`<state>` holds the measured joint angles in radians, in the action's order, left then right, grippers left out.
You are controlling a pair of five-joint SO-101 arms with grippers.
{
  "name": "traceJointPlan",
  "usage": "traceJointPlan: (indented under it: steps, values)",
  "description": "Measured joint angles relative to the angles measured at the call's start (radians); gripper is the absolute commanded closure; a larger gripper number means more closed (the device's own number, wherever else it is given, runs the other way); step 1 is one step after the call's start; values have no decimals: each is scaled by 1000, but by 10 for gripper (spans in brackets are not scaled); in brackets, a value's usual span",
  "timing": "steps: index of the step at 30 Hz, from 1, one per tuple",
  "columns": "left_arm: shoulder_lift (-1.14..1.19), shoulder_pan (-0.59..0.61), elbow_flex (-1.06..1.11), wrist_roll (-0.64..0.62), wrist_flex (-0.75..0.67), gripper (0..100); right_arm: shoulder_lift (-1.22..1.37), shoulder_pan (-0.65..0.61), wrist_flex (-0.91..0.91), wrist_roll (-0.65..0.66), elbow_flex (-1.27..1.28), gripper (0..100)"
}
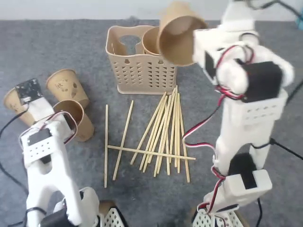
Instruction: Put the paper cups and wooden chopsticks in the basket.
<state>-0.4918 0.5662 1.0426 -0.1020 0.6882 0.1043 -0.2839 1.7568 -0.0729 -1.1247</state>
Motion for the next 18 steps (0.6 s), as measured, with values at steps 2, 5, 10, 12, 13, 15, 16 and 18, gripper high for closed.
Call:
traceJointPlan:
  steps: [2, 5, 10, 12, 13, 15, 16, 18]
  values:
    - [-21, 0, 20, 0, -8, 987, 0, -25, 0, 0, 40, 991]
    - [-63, 0, 54, 0, -15, 987, 6, -26, -2, 0, 104, 991]
    - [-157, -5, 121, 29, -23, 987, 91, -29, -5, 0, 109, 991]
    - [-204, -11, 157, 31, -29, 987, 130, -28, -17, 0, 107, 991]
    - [-227, -14, 178, 32, -40, 987, 147, -26, -31, 0, 106, 991]
    - [-275, -15, 215, 37, -57, 987, 175, -25, -61, 0, 106, 991]
    - [-296, -15, 232, 37, -60, 987, 186, -25, -77, 0, 106, 991]
    - [-345, -15, 261, 40, -60, 987, 201, -21, -104, 0, 106, 991]
